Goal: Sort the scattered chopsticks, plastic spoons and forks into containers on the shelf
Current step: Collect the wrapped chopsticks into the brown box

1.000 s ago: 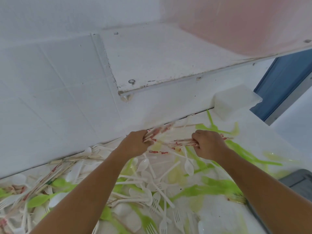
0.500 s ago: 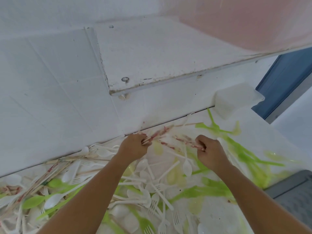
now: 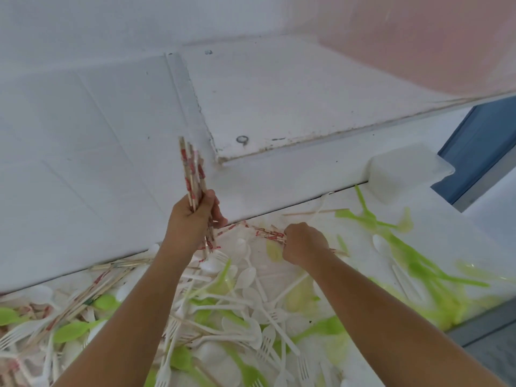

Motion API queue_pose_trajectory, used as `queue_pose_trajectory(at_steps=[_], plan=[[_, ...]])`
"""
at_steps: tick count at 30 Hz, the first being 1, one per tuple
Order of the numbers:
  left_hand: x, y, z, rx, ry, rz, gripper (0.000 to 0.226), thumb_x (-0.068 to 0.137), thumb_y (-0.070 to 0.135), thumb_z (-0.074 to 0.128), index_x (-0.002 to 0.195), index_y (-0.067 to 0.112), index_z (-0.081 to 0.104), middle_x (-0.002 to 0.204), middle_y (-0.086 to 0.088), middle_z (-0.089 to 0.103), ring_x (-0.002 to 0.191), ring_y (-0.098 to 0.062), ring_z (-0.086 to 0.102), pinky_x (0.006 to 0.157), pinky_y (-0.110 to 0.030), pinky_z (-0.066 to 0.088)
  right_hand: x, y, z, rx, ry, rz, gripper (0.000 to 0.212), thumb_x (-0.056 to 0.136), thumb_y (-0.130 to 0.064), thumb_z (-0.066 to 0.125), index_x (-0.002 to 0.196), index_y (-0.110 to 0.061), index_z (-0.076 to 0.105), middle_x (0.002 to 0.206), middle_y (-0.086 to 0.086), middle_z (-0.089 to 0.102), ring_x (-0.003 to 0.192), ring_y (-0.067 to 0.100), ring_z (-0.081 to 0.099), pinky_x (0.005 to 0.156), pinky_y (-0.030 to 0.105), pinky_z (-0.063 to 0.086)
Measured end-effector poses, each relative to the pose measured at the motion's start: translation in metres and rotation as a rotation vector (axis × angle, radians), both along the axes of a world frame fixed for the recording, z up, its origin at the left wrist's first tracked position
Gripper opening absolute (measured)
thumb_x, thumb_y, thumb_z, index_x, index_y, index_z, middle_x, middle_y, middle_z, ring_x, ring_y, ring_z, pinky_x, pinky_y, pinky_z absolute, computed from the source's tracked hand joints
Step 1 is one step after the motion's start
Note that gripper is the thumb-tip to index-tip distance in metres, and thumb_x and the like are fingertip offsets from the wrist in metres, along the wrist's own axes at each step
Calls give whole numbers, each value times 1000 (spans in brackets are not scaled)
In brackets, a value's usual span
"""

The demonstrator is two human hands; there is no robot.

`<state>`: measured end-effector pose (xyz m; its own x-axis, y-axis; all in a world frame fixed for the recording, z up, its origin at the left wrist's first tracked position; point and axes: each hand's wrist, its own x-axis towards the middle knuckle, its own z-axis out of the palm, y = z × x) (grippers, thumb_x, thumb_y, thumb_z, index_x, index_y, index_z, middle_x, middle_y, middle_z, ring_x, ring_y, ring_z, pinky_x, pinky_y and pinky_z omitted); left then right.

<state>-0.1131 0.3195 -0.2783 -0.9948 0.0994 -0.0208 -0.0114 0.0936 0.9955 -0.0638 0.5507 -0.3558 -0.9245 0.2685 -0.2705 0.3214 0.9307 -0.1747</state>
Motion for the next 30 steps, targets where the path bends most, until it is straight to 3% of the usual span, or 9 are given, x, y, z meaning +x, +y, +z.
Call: queue_pose_trajectory(at_steps=[4, 6, 11, 16, 18, 21, 26, 28, 30], plan=[[-2, -21, 2, 88, -107, 80, 35, 105, 39, 58, 86, 9, 57, 67, -7, 53, 45, -20, 47, 44, -31, 46, 0, -7, 2, -5, -30, 7, 28, 78, -18, 63, 106, -20, 68, 91, -1, 55, 92, 28, 67, 74, 32, 54], [-4, -34, 2, 108, -172, 88, 34, 102, 39, 63, 83, 12, 55, 64, -4, 46, 45, -17, 35, 43, -25, 32, 1, -8, 10, -68, -65, -28, 27, 75, -18, 62, 102, -19, 66, 90, -1, 61, 83, 26, 63, 72, 31, 54], [7, -78, -3, -87, -148, 56, 37, 95, 39, 72, 86, 5, 61, 57, -3, 42, 43, -16, 31, 43, -24, 28, 21, 4, 47, -509, -188, -199, 22, 76, -8, 55, 96, -8, 65, 67, -1, 76, 56, 14, 62, 50, 22, 43], [24, -121, -2, -209, -182, 37, 37, 98, 37, 69, 89, 2, 66, 56, -6, 39, 44, -17, 29, 43, -23, 27, 75, 30, 65, -908, -217, -300, 27, 74, -17, 63, 88, 4, 69, 52, 14, 51, 39, 17, 33, 46, 24, 24], [32, -128, 3, -205, -197, 30, 36, 100, 35, 66, 89, 1, 66, 55, -4, 40, 45, -17, 29, 45, -23, 26, 102, 38, 65, -1042, -195, -368, 23, 85, -13, 63, 70, 5, 60, 47, 12, 40, 37, 15, 27, 44, 23, 19], [47, -121, 16, -198, -190, -38, 33, 102, 32, 63, 86, 3, 62, 56, -1, 41, 47, -18, 30, 46, -24, 27, 152, 50, 54, -1149, -150, -452, 49, 94, -18, 64, 49, -7, 49, 43, 9, 37, 37, 16, 25, 42, 25, 19], [85, -80, 50, -214, -129, -177, 40, 104, 40, 59, 77, 14, 46, 59, -1, 47, 47, -17, 37, 47, -27, 33, 227, 66, 45, -1404, -20, -673, 17, 98, -13, 62, 89, 1, 64, 77, 27, 65, 59, 33, 65, 51, 33, 51], [101, -65, 61, -226, -85, -196, 43, 104, 47, 56, 81, 11, 49, 63, -5, 53, 48, -20, 45, 46, -28, 38, 243, 72, 47, -1465, 89, -703, 13, 101, -7, 57, 105, 0, 68, 82, 24, 67, 51, 28, 60, 47, 30, 49], [115, -55, 66, -213, -65, -193, 46, 103, 52, 55, 80, 13, 48, 61, -3, 52, 48, -21, 45, 47, -29, 39, 255, 75, 47, -1447, 242, -705, 15, 103, -3, 54, 108, -4, 67, 70, 15, 57, 41, 16, 40, 41, 23, 35]])
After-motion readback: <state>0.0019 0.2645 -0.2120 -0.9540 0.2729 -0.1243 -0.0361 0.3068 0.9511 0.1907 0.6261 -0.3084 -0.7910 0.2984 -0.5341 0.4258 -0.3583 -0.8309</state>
